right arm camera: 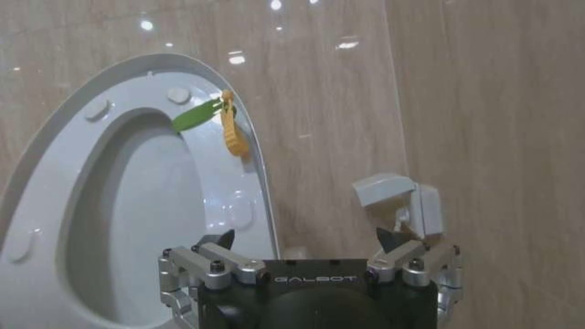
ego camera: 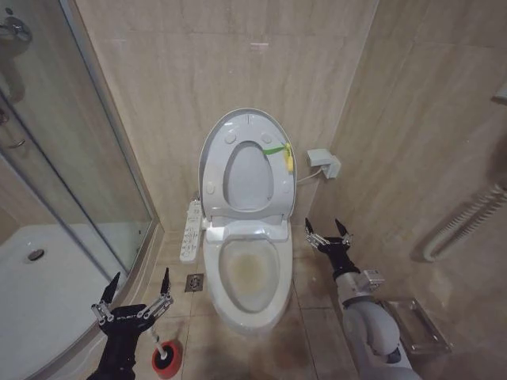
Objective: Open the toilet lid, clean the toilet bowl with a toilet brush, close the toilet lid, and flush.
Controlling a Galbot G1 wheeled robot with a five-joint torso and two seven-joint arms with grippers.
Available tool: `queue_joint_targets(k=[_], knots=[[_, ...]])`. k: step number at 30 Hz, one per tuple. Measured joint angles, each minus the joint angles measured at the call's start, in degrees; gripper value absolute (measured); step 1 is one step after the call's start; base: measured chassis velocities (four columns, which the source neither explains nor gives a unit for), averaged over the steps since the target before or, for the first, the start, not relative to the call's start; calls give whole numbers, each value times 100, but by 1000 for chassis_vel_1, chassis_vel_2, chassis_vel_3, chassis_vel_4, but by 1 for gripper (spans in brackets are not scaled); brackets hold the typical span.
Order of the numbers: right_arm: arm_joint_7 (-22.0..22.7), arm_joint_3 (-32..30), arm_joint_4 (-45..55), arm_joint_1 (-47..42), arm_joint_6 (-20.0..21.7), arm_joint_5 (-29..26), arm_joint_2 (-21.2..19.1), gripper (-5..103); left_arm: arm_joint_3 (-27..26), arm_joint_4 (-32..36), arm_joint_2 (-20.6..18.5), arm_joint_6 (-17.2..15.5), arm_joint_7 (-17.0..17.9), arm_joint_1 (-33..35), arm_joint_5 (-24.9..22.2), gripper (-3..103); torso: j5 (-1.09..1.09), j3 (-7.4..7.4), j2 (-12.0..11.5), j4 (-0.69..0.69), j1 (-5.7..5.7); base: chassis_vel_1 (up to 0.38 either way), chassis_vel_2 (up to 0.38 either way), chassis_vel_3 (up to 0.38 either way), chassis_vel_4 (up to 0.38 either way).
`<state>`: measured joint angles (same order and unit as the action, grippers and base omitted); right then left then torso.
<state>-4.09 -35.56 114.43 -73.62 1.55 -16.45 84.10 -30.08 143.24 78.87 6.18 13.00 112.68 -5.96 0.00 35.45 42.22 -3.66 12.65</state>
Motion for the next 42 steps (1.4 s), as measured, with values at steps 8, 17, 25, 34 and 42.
queue_joint_targets(k=[8,17,25,34,42], knots=[[-10,-17,-16,47,-96,13,20,100,0,0,0,0,0,0,0,100,-1,0,0,1,1,-145,129,142,-128],[59,18,-292,393,-210,27,-149,100,0,0,0,0,0,0,0,100,0,0,0,-1,-2,-40,50,31,-33],[129,38,-915,1240,-163,180,-319,100,0,0,0,0,0,0,0,100,-1,0,0,1,-2,0,0,0,0],[147,31,-1495,1799,-104,371,-342,100,0,0,0,0,0,0,0,100,0,0,0,0,-1,0,0,0,0],[132,65,-1893,2186,-121,501,-415,100,0,0,0,0,0,0,0,100,0,0,0,1,0,0,0,0,0]])
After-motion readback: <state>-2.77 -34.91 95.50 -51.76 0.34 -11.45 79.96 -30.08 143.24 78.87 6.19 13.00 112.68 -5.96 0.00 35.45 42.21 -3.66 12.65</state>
